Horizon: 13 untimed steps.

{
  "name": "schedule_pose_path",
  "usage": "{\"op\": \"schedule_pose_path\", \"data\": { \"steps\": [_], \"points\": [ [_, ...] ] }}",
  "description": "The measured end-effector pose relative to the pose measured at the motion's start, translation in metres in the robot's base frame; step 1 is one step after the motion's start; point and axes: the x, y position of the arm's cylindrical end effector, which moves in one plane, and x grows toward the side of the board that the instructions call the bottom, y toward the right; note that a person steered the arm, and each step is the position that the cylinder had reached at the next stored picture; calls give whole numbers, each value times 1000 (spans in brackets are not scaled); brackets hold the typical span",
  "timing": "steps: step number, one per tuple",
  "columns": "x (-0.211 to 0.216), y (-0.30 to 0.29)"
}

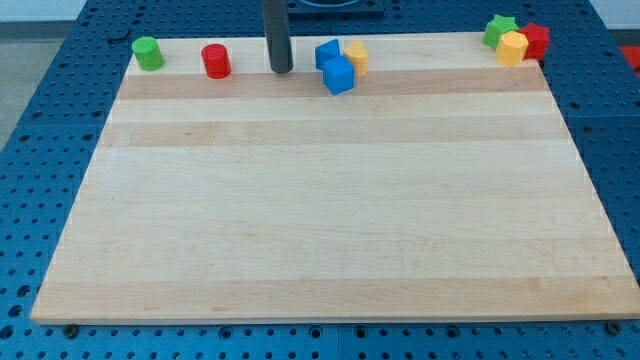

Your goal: Push the red circle closer to the green circle

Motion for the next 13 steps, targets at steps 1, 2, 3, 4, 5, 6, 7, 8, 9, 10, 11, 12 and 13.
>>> {"op": "schedule_pose_path", "data": {
  "steps": [1, 2, 3, 4, 5, 6, 7, 8, 9, 10, 11, 12, 13],
  "points": [
    [-24, 1],
    [-30, -17],
    [-30, -45],
    [-28, -72],
    [-17, -74],
    [-8, -63],
    [3, -64],
    [5, -73],
    [5, -83],
    [5, -98],
    [5, -102],
    [7, -113],
    [8, -131]
  ]
}}
